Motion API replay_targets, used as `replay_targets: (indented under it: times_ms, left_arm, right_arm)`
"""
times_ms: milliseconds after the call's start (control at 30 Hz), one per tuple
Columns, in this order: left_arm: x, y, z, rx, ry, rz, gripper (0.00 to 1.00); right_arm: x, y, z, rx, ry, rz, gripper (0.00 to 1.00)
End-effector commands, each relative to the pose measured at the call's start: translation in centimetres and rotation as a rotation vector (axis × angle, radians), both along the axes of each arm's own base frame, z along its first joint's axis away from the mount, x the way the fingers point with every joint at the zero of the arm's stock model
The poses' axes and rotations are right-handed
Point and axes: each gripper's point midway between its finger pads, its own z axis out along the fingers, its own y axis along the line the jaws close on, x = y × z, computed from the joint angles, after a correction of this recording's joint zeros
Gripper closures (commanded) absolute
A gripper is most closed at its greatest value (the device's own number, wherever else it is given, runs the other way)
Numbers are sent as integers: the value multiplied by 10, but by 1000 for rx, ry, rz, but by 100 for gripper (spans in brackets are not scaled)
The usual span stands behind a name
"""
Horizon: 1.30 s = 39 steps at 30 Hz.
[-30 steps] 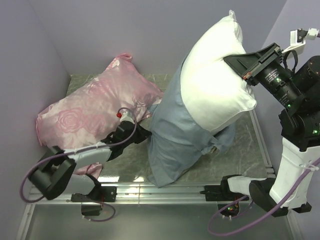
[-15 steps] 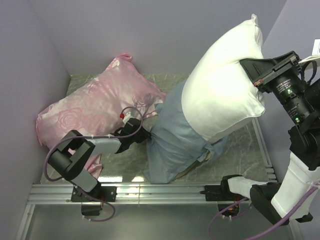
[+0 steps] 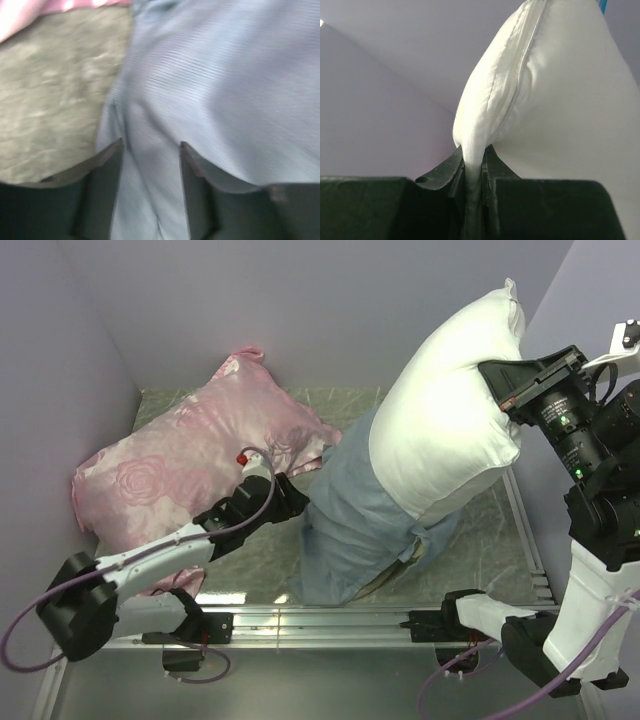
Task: Remove the pillowcase from the pillow
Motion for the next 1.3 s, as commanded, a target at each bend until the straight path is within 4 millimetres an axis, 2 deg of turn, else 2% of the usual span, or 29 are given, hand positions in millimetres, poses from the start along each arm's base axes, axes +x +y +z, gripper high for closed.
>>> replay_targets:
  times_ms: [0, 33, 100, 133, 167, 200, 367, 467, 667, 833, 867, 967, 1000, 1067, 1100, 1267]
  left_arm:
    - [-14, 0, 36, 64, -89, -43, 43]
    - [-25, -12, 46, 55, -117, -88, 41]
    - [-34, -22, 68, 32, -195, -126, 37]
    - [-44, -33, 73, 22, -222, -173, 35]
    - [-46, -35, 72, 40, -233, -190, 34]
    - [-46, -44, 82, 12, -268, -212, 33]
    - [-47, -67, 73, 10, -285, -268, 31]
    - [-51, -77, 83, -53, -331, -301, 30]
    - [-60, -90, 93, -42, -435, -392, 30]
    - [-50, -101, 93, 22, -451, -408, 32]
    - [-48, -103, 87, 37, -438, -405, 34]
    - [-47, -103, 83, 36, -417, -389, 55]
    - [-47, -101, 77, 38, -407, -382, 71]
    - [-47, -99, 73, 30, -391, -368, 86]
    - [-45, -95, 69, 41, -380, -346, 99]
    - [-42, -86, 47, 58, -326, -291, 100]
  right_arm:
    - [-34, -8, 96, 63, -383, -23, 100]
    - [-34, -8, 97, 64, -384, -21, 100]
    - [-35, -7, 98, 67, -388, -16, 100]
    - [-34, -7, 98, 68, -387, -14, 100]
    - [-34, -7, 97, 67, -384, -12, 100]
    - [-33, -6, 97, 67, -382, -11, 100]
    - [-33, -5, 93, 64, -373, -2, 100]
    - [-31, -4, 89, 61, -364, 1, 100]
    - [-31, -3, 85, 57, -358, 6, 100]
    - [-32, -3, 85, 58, -360, 8, 100]
    - [-32, -3, 85, 60, -358, 7, 100]
    - [-32, -3, 84, 57, -357, 6, 100]
    - [-32, -4, 84, 57, -357, 3, 100]
    - [-33, -3, 85, 58, -360, 6, 100]
    - [-34, -4, 86, 59, -361, 4, 100]
    - [-37, -5, 89, 67, -369, -2, 100]
